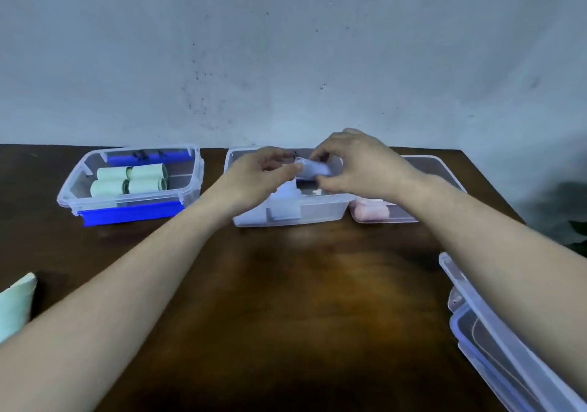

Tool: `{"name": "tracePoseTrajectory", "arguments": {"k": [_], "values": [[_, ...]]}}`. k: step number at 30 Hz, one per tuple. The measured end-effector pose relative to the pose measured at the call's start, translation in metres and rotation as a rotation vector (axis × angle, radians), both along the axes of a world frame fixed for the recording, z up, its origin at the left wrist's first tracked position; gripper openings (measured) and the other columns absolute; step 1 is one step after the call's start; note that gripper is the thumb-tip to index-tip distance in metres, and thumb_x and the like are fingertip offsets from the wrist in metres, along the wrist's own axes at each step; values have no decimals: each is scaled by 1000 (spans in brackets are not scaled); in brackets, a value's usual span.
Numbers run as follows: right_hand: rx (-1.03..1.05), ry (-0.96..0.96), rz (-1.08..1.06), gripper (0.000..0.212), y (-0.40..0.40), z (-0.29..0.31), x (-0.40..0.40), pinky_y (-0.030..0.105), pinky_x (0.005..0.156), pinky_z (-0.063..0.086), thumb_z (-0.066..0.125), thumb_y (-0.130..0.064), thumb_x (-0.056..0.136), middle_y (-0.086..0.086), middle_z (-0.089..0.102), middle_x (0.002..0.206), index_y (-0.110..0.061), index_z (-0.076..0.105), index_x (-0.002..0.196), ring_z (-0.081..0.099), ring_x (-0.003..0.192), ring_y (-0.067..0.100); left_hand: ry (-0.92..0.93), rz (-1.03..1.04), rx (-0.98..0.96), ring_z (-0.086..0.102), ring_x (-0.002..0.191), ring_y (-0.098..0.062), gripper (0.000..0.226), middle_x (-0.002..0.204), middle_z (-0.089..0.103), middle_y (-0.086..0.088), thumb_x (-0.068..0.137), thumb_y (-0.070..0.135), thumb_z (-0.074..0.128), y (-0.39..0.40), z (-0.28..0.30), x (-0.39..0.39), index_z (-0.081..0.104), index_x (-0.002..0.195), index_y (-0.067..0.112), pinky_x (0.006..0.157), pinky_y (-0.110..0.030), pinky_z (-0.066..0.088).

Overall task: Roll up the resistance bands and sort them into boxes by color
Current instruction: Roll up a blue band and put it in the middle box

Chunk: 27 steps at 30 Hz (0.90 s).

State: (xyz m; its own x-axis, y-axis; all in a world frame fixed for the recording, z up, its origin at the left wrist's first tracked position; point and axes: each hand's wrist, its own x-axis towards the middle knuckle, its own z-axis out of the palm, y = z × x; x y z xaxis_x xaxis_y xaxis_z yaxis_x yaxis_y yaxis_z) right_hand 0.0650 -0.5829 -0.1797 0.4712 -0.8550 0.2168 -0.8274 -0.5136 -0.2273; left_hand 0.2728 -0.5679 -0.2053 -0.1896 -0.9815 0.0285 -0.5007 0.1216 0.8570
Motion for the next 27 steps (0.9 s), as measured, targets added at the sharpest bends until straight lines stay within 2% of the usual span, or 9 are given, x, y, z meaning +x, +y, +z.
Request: {"name": "tracePoseTrajectory", "arguments": {"k": [4, 6, 8, 11, 13, 15, 17, 22, 27], "values": [[83, 217, -47, 30, -36, -5, -3, 35, 91, 46, 71, -33, 81, -8, 67, 106, -24, 69, 109, 53, 105, 16, -373, -50, -139, 58, 96, -3, 22, 100, 63, 22, 95, 37, 58, -37, -8, 11, 64, 116, 35, 73, -18, 40], [136, 310, -64, 31, -49, -11, -2, 36, 90, 48, 70, -34, 82, -7, 68, 107, -25, 68, 111, 53, 106, 16, -519, -114, -172, 53, 94, -4, 26, 111, 64, 18, 96, 31, 56, -51, -12, 13, 64, 121, 32, 69, -17, 36], [188, 402, -74, 32, -59, -18, 0, 38, 89, 49, 69, -37, 81, -5, 66, 108, -29, 67, 112, 53, 107, 17, -642, -205, -202, 50, 102, -7, 31, 127, 60, 15, 97, 25, 55, -63, -15, 10, 61, 127, 29, 73, -16, 32], [210, 498, -74, 35, -74, -26, 5, 41, 87, 51, 69, -44, 79, -2, 63, 105, -33, 65, 112, 54, 106, 20, -729, -340, -189, 50, 120, -14, 36, 137, 53, 10, 96, 17, 55, -80, -16, 3, 58, 131, 24, 81, -19, 32], [190, 529, -51, 34, -80, -31, 8, 40, 86, 50, 68, -45, 80, -1, 62, 101, -31, 65, 111, 54, 105, 22, -762, -429, -163, 56, 112, -24, 33, 128, 59, -1, 91, 15, 58, -90, -17, -4, 61, 124, 14, 85, -37, 45], [181, 543, -24, 33, -85, -36, 10, 36, 83, 47, 67, -44, 81, 0, 62, 98, -29, 65, 110, 53, 104, 22, -796, -484, -139, 59, 102, -29, 30, 113, 61, -8, 88, 15, 60, -98, -19, -10, 61, 117, 9, 86, -46, 49], [158, 556, 9, 34, -86, -41, 11, 34, 84, 44, 67, -43, 83, 1, 65, 100, -27, 66, 113, 52, 104, 21, -848, -526, -128, 58, 100, -27, 31, 110, 59, -4, 90, 18, 61, -103, -21, -12, 60, 120, 12, 85, -44, 48], [58, 578, 47, 36, -87, -48, 14, 33, 90, 36, 64, -45, 85, -5, 67, 107, -30, 65, 118, 51, 110, 19, -942, -561, -103, 51, 112, -21, 43, 128, 51, 0, 97, 24, 56, -109, -28, -14, 50, 139, 19, 92, -36, 44], [88, 610, 69, 39, -85, -48, 14, 33, 91, 33, 63, -48, 84, -9, 66, 107, -34, 64, 121, 49, 110, 18, -977, -571, -87, 49, 110, -19, 46, 132, 49, 0, 98, 24, 53, -110, -27, -16, 46, 143, 20, 87, -30, 40]]}}
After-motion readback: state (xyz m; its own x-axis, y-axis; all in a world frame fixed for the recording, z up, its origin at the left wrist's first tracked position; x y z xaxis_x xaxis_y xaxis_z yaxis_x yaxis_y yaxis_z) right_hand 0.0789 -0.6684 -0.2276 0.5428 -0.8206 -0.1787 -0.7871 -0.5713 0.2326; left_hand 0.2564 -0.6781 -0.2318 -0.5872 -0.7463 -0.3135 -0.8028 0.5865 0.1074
